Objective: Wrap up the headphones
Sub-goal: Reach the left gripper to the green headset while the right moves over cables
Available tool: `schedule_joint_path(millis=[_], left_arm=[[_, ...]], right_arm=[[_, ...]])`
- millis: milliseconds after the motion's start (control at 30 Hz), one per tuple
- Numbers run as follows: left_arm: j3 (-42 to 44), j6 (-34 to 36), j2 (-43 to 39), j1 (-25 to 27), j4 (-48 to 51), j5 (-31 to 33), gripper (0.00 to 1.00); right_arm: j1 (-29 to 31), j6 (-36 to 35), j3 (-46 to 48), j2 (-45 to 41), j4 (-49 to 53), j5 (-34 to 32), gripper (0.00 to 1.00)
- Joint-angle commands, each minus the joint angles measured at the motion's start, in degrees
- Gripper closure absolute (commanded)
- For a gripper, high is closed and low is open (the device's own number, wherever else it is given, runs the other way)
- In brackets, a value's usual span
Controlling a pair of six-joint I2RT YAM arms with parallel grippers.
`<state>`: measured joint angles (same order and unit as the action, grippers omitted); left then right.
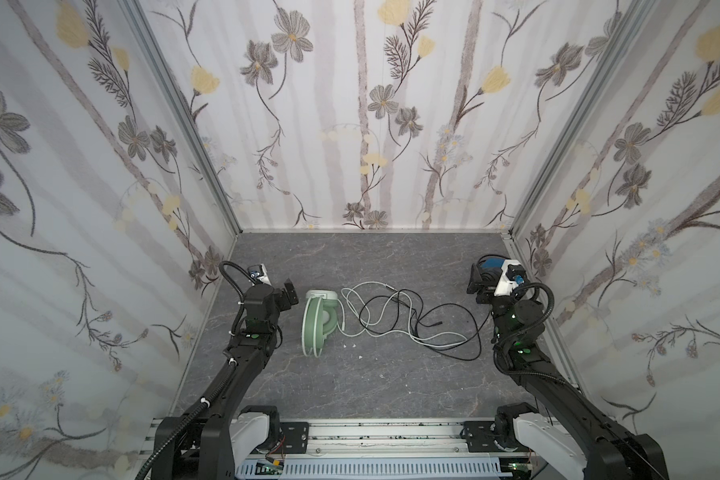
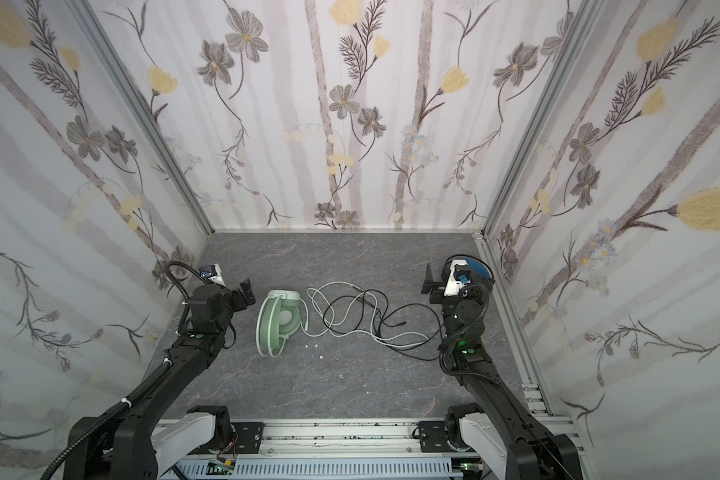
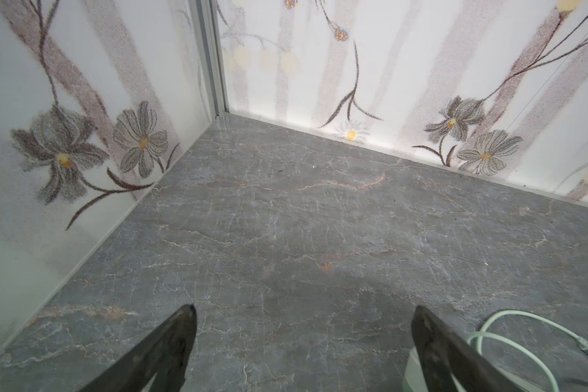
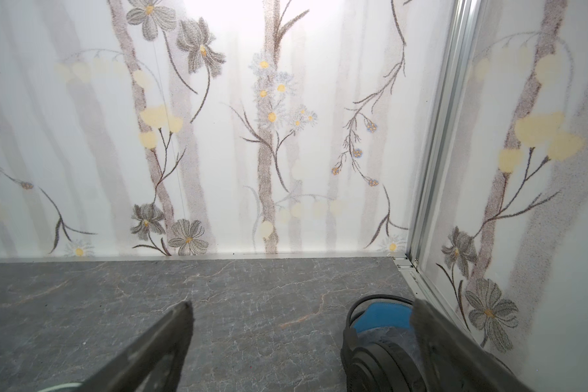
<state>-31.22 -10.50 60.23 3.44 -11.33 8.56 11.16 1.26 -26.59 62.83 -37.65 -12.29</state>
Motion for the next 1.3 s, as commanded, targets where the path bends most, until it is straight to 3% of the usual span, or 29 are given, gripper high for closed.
schedule_joint_path(millis=[0, 200, 300, 433, 567, 967, 1267], left_arm=[[-3.7, -7.2, -2.1, 0.2, 13.0, -2.3, 0.0], [-15.1, -17.1, -3.9, 0.9, 35.7, -3.4, 0.0], [-18.6, -19.7, -3.9, 1.1, 41.7, -7.5, 0.0], [-22.2, -21.3, -3.5, 2.9, 48.1, -12.1, 0.0], [-25.0, -23.6, -3.6, 7.1, 53.8, -11.2, 0.0], [-30.6, -31.5, -11.0, 23.8, 74.1, 3.0, 0.0], [-31.6, -35.7, -8.0, 32.7, 76.2, 7.5, 0.0]], right_arm=[[1.0, 7.0, -6.0, 0.4, 17.4, -5.8, 0.0], [4.9, 13.7, -20.0, 4.9, 36.3, -8.0, 0.0], [6.8, 16.0, -25.9, 9.1, 44.2, -9.1, 0.0], [8.5, 19.4, -33.2, 14.9, 55.3, -5.4, 0.0], [13.0, 20.5, -34.3, 14.1, 58.7, -3.2, 0.0], [24.7, 20.9, -34.1, 10.7, 62.4, -3.0, 0.0], [29.1, 23.1, -33.3, 12.5, 62.0, -1.9, 0.0]])
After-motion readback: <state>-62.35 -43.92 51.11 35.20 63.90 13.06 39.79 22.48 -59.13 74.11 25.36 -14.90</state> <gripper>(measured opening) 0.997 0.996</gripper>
